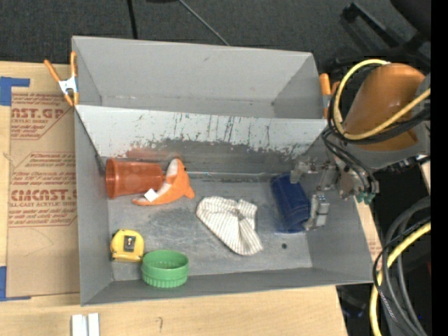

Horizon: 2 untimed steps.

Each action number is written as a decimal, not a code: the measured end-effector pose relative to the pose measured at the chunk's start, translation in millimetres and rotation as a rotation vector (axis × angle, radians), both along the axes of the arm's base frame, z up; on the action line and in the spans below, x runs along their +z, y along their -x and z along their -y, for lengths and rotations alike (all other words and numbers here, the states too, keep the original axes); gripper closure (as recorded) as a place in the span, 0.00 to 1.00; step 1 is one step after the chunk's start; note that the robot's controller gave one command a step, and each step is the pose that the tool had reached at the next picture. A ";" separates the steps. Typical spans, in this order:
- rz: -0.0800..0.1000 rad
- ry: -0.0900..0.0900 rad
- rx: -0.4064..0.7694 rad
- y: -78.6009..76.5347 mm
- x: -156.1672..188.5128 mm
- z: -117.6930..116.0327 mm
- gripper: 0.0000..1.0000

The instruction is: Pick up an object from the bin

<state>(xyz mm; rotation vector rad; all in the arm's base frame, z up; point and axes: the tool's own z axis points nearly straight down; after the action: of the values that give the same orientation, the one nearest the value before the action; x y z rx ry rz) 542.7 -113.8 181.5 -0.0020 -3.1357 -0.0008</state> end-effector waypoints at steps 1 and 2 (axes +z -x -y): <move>0.008 0.001 0.001 -1.7 4.8 -0.5 0.00; 0.014 0.003 0.068 -11.6 -27.0 -15.3 0.00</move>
Offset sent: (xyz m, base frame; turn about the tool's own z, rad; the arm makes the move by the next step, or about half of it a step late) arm 0.0271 0.0501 -0.0996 -0.2083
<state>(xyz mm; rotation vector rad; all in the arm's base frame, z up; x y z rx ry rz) 554.3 -98.5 154.4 0.1045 -3.1480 0.0043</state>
